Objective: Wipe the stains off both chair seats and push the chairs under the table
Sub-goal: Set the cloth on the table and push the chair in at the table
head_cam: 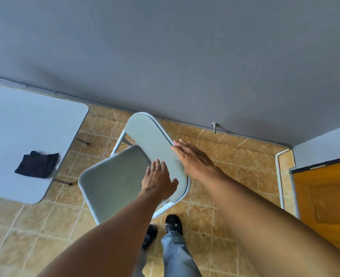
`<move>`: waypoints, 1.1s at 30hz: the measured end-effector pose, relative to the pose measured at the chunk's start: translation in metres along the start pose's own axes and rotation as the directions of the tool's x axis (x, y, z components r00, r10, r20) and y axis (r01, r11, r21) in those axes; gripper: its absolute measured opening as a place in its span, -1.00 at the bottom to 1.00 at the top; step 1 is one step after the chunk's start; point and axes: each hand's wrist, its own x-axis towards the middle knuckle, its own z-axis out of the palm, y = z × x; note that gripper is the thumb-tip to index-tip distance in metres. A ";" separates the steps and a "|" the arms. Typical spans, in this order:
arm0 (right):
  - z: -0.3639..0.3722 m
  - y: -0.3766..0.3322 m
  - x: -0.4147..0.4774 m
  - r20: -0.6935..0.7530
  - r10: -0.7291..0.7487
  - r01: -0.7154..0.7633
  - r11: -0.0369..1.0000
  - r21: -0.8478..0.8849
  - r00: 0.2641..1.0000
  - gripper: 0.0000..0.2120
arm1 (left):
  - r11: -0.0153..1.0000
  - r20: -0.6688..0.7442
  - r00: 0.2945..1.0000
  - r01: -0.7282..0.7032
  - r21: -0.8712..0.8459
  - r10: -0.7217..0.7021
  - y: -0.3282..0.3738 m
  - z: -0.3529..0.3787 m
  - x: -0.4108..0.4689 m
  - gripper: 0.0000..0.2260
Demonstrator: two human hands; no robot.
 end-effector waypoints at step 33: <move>0.045 0.035 0.206 0.220 -0.736 0.760 0.564 -0.323 0.640 -0.56 | 0.732 0.061 0.939 0.303 -0.611 -0.339 0.011 0.052 0.075 0.07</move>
